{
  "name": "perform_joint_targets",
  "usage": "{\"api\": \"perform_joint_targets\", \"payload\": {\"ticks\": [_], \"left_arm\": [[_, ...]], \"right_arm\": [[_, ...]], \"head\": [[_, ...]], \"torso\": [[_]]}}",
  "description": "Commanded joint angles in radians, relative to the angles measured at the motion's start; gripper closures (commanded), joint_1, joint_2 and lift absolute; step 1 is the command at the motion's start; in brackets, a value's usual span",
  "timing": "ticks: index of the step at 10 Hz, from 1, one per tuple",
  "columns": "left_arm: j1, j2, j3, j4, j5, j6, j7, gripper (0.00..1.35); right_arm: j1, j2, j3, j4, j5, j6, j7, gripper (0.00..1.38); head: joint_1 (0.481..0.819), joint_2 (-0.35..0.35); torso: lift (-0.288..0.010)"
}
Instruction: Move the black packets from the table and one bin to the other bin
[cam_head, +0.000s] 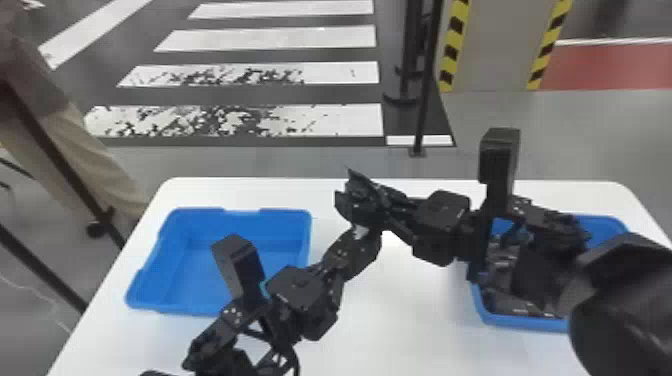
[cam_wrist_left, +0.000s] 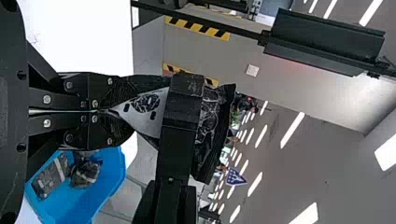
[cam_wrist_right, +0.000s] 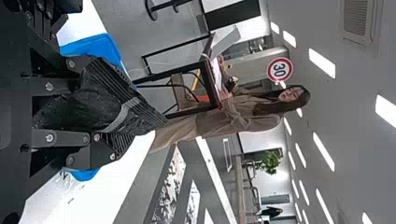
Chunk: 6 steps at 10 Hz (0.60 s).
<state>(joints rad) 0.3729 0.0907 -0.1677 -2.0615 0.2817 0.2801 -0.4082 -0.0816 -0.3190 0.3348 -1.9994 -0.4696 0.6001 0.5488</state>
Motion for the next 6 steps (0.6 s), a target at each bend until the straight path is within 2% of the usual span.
{"api": "perform_joint_targets", "payload": {"ticks": [1,3,4,5,6], "left_arm": [[0.000,0.000,0.000,0.008,0.005,-0.018,0.002,1.21],[0.003,-0.002,0.000,0.028,0.039,-0.057,0.002,1.15],[0.003,-0.003,0.000,0.050,0.067,-0.069,0.003,0.74],[0.005,-0.005,0.000,0.053,0.063,-0.074,0.003,0.40],[0.005,-0.006,0.002,0.060,0.059,-0.099,0.003,0.14]], "right_arm": [[0.005,0.000,0.000,-0.007,0.005,0.004,-0.003,1.17],[0.020,-0.002,-0.004,-0.019,0.007,-0.021,-0.012,1.17],[0.028,-0.002,-0.022,-0.022,0.007,-0.055,-0.018,1.17],[0.040,0.000,-0.064,-0.029,0.017,-0.082,-0.026,1.17],[0.055,0.003,-0.137,-0.036,0.053,-0.102,-0.029,1.17]], "head": [[0.695,0.083],[0.695,0.085],[0.695,0.085],[0.695,0.083],[0.695,0.067]], "torso": [[-0.110],[-0.110],[-0.110],[-0.110],[-0.110]]}}
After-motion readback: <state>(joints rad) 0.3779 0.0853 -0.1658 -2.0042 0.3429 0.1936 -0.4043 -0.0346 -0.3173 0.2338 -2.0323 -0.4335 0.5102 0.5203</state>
